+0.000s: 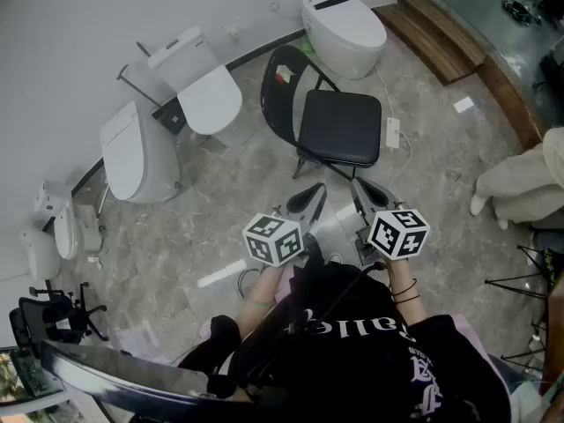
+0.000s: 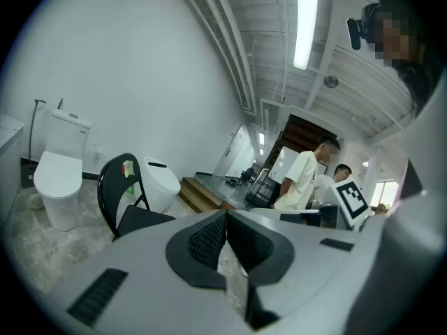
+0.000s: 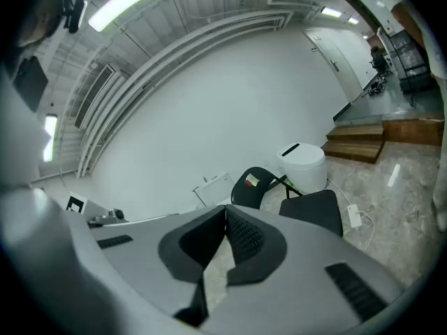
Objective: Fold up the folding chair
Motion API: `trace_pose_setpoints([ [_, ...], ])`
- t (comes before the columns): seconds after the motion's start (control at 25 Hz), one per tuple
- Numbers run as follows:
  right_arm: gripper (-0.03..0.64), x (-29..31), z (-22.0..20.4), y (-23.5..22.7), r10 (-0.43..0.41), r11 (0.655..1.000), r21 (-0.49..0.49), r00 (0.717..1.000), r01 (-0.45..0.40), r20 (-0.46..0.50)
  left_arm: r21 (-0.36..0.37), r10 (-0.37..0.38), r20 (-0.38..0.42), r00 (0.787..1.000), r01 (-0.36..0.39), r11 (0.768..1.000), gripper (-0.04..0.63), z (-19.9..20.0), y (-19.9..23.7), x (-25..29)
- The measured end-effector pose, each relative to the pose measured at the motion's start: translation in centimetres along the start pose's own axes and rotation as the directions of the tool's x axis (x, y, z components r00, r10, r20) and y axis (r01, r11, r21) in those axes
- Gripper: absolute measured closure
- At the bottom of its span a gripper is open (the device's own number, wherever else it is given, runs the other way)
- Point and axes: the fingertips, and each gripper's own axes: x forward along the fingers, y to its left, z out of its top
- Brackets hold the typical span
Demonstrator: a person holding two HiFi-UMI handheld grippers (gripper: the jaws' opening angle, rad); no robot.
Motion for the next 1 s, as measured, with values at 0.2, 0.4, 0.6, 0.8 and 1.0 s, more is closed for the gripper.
trace_pose_setpoints([
  [0.2, 0.603, 1.5, 2.8, -2.2, 0.007, 0.999, 0.036, 0.999, -0.009, 0.038, -0.014, 0.011, 0.025, 1.000, -0.010, 1.000, 0.591, 2.4, 1.8, 2.8],
  [0.4, 0.603, 4.0, 5.4, -5.5, -0.024, 0.998, 0.057, 0.998, 0.021, 0.062, -0.029, 0.004, 0.020, 1.000, -0.003, 1.000, 0.591, 4.1, 4.7, 6.6],
  [0.6, 0.603, 8.9, 8.1, -8.0, -0.081, 0.995, 0.068, 0.994, 0.077, 0.070, 0.003, 0.012, -0.006, 1.000, -0.012, 1.000, 0.591, 8.0, 10.8, 10.5],
  [0.8, 0.603, 16.3, 11.7, -9.2, -0.110, 0.991, 0.090, 0.990, 0.103, 0.085, 0.009, 0.053, -0.030, 0.998, -0.053, 0.999, 0.591, 12.9, 19.0, 12.6],
  [1.0, 0.603, 22.5, 14.2, -10.9, -0.165, 0.982, 0.112, 0.982, 0.155, 0.087, -0.038, 0.109, -0.061, 0.992, -0.111, 0.993, 0.583, 16.1, 28.0, 14.5],
])
